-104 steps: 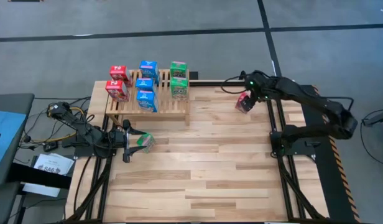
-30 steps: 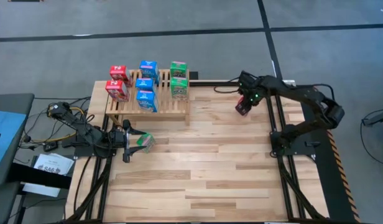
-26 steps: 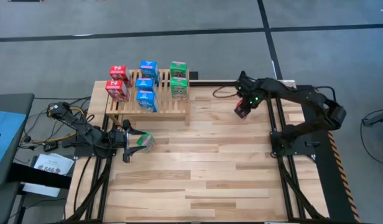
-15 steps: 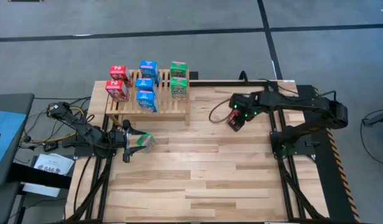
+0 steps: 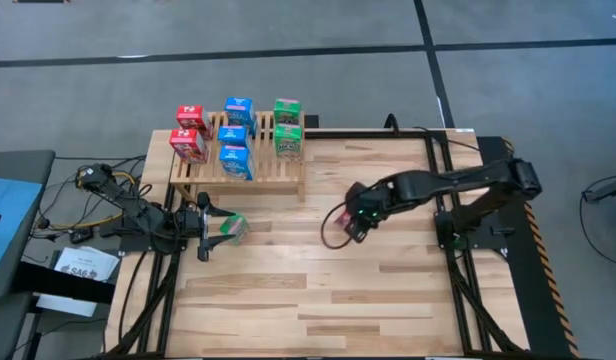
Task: Stack cereal on shelf
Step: Put the red cereal box on the shelf aligned with the red cereal boxes
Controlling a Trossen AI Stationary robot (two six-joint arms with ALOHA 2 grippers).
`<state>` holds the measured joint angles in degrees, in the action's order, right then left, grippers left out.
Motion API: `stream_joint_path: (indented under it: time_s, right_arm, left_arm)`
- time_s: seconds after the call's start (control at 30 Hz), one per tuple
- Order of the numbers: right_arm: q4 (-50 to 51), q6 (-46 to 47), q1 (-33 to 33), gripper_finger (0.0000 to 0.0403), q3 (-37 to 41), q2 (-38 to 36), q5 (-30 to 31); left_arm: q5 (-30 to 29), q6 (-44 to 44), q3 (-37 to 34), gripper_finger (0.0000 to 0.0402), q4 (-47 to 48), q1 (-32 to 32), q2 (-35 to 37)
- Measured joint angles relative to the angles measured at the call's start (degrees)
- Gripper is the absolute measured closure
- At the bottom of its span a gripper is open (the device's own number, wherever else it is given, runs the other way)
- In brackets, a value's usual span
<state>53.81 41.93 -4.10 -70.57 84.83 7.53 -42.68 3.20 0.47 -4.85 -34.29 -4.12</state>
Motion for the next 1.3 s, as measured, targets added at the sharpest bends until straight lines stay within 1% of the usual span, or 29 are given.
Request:
stream_joint_path:
  time_s: [0.2, 0.47, 0.53, 0.7, 0.8, 0.97, 1.17, 1.3]
  right_arm:
    - [0.69, -4.9, -1.65, 0.0197, -10.12, 9.02, 0.02]
    - [5.14, -11.74, -1.67, 0.0196, -26.91, 21.74, -0.18]
    - [5.9, -13.28, -1.91, 0.0195, -30.81, 24.73, -1.12]
    - [7.45, -17.68, -3.09, 0.0195, -38.85, 31.31, -3.21]
    - [8.19, -19.59, -3.77, 0.0195, -42.9, 34.65, -3.21]
    - [11.86, -21.34, -4.02, 0.0195, -47.77, 39.26, -3.23]
    - [13.0, -23.86, -4.73, 0.0189, -48.34, 41.34, -3.73]
    - [12.34, -24.67, -5.01, 0.0172, -48.43, 41.1, -3.63]
  left_arm:
    - [0.0, 0.02, 0.0, 0.0121, -0.01, -0.01, 0.0]
    - [0.0, 0.01, 0.0, 0.0121, 0.0, 0.0, 0.0]
    - [0.0, 0.01, 0.0, 0.0121, -0.02, 0.0, 0.0]
    - [-0.01, 0.01, 0.0, 0.0121, -0.02, -0.02, 0.0]
    - [0.0, 0.02, 0.0, 0.0121, -0.02, -0.01, 0.0]
    - [0.0, 0.02, 0.0, 0.0121, 0.0, -0.01, 0.0]
    - [-0.02, 0.02, 0.0, 0.0121, 0.0, -0.01, 0.0]
    - [0.0, 0.0, 0.0, 0.0121, 0.0, -0.02, 0.0]
